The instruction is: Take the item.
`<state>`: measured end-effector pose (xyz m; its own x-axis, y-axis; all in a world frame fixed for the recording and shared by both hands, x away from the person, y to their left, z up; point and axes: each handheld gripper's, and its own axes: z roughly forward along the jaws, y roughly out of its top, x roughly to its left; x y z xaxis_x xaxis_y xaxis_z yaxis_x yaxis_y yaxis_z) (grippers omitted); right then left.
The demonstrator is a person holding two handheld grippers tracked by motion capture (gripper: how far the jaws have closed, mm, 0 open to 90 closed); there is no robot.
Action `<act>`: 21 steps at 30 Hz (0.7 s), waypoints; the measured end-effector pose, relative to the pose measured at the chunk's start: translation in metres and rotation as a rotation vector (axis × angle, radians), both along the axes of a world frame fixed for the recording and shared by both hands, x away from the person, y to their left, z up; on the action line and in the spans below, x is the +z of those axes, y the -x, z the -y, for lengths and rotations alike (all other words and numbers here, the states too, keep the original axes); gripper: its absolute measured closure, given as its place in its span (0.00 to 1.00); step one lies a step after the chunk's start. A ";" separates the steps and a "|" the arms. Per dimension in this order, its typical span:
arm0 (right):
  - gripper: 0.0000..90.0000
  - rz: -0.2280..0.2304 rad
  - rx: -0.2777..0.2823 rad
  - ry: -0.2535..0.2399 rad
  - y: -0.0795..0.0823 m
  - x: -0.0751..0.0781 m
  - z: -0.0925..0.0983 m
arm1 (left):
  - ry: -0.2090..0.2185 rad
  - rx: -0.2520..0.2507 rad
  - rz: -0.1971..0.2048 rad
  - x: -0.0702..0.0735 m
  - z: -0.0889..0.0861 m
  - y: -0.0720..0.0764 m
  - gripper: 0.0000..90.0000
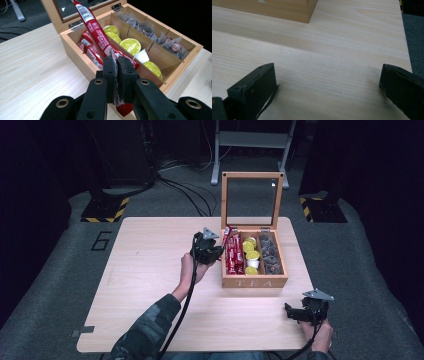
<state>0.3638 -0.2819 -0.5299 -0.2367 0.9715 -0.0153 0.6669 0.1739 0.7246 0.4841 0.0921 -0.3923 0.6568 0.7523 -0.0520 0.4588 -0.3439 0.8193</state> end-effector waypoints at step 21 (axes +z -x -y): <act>0.00 0.001 -0.003 0.001 0.000 0.000 0.000 | 0.014 0.057 0.026 0.003 -0.046 0.006 0.94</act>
<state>0.3637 -0.2818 -0.5299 -0.2334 0.9722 -0.0168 0.6671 0.1726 0.7247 0.4776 0.1377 -0.3895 0.6144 0.7877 -0.0459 0.4554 -0.3064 0.8359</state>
